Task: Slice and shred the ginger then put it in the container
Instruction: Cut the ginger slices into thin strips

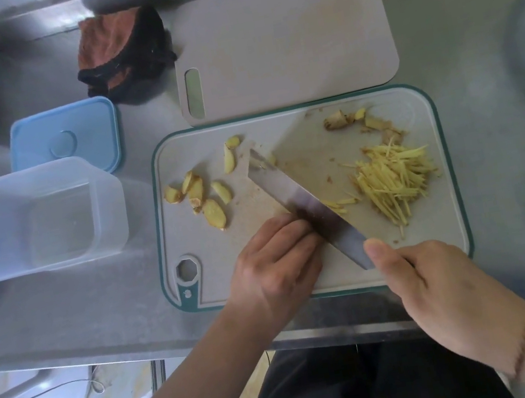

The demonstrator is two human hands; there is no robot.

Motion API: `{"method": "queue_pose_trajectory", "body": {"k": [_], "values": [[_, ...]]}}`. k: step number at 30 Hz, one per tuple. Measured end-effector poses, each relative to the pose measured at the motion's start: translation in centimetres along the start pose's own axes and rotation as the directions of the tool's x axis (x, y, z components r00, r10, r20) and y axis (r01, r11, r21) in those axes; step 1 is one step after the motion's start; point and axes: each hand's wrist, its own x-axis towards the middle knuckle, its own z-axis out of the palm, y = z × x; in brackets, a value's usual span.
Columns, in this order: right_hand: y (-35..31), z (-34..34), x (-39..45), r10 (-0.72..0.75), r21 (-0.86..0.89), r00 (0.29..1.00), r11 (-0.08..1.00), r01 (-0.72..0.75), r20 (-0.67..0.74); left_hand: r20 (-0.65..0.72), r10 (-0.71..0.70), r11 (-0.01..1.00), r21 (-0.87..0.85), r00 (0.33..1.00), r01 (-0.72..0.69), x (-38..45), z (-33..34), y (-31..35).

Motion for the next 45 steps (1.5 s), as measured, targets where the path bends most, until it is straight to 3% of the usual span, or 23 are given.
{"method": "queue_pose_trajectory", "body": {"k": [7,19,25,29,37,45], "values": [[-1.9,0.9,0.1,-0.043,-0.101,0.999,0.994,0.045,0.025,-0.035,-0.017,1.0,-0.023,0.999,0.016,0.0,0.3,0.1],[0.8,-0.4,1.2,0.006,0.049,1.0,0.999,-0.007,0.028,-0.013,-0.006,1.0,-0.013,1.0,0.006,-0.2,0.2,-0.3],[0.9,-1.4,1.2,0.015,0.012,1.0,1.0,-0.015,-0.025,-0.038,-0.038,0.999,-0.039,0.999,0.036,-0.2,0.1,-0.1],[0.9,-2.1,0.8,0.004,0.074,1.0,0.997,-0.006,0.028,-0.043,-0.053,0.997,-0.05,0.998,0.051,-0.3,0.1,-0.1],[0.4,-1.4,-0.2,-0.04,0.012,0.995,0.999,0.039,0.095,-0.035,-0.033,0.999,-0.039,0.999,0.032,-0.4,0.0,-0.2],[-0.9,-1.0,-0.3,0.051,-0.053,0.991,0.998,-0.045,0.123,-0.025,-0.032,0.998,-0.06,0.999,0.03,-0.1,0.0,-0.1]]}}
